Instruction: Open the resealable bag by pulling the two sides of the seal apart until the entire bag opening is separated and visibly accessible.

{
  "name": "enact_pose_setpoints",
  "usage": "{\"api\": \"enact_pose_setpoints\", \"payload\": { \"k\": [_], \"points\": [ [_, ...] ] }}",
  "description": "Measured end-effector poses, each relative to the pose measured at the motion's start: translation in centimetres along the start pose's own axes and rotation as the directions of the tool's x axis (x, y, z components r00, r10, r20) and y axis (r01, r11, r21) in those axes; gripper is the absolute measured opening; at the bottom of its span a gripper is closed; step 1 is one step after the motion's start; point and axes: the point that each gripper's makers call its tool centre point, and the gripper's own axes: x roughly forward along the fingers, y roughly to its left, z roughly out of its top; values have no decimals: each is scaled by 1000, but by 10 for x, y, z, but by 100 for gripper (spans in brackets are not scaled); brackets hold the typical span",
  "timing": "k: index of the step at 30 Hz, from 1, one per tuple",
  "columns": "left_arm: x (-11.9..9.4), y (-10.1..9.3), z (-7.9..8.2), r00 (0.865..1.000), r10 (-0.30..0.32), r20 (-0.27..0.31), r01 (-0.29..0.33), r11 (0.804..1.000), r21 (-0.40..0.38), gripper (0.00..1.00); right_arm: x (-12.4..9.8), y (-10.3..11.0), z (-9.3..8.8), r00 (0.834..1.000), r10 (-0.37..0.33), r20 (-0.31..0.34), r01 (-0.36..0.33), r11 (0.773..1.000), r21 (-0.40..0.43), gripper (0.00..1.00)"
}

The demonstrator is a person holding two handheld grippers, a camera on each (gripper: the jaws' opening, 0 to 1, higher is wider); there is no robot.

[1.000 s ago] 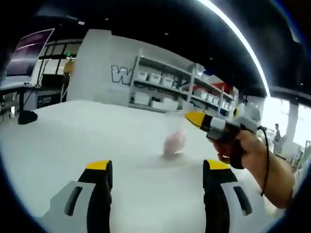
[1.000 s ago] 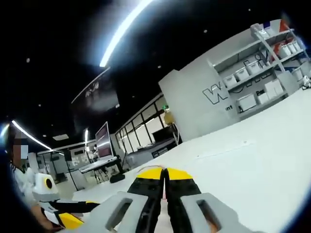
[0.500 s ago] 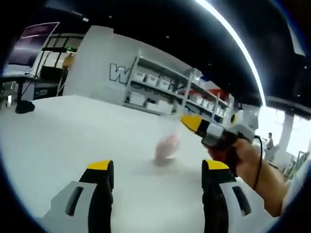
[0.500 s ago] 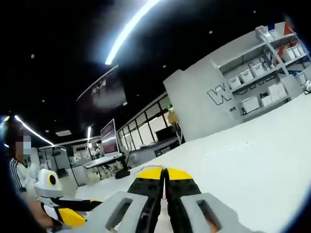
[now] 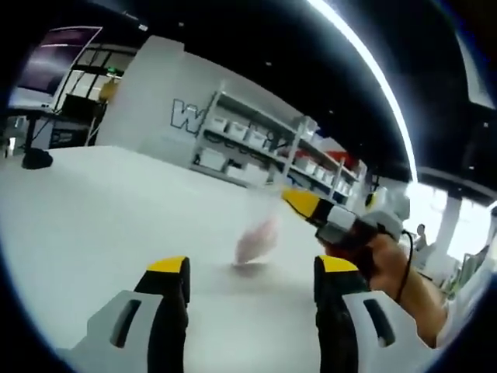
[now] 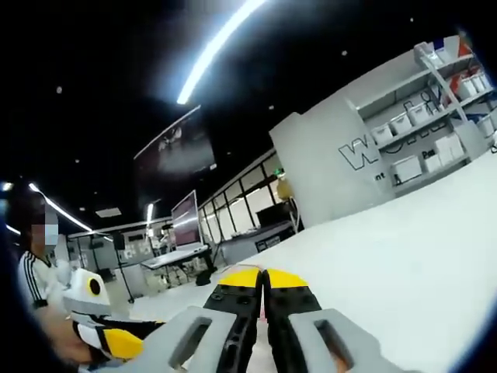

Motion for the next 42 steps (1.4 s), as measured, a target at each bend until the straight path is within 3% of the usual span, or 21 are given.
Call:
{"api": "enact_pose_setpoints", "payload": {
  "k": [6,20,28,37,42],
  "points": [
    [-2,-7,3,1000,-21,18,21,1000,-23,67,-3,0,1,1000,0,-6,-1,999,-32,0],
    [-12,-30,2,994,-93,62,98,992,-77,61,-13,27,0,998,58,-13,-59,997,-56,0],
    [-17,-50,7,983,-166,73,176,973,-147,54,-19,38,-8,997,74,-35,-76,995,-64,0],
    [-20,-69,14,968,-230,102,248,943,-222,51,-26,52,-20,991,78,-108,-100,972,-213,0],
    [-18,-62,9,971,-222,93,239,932,-274,39,-33,60,-27,986,76,-148,-121,937,-327,0]
  ]
}}
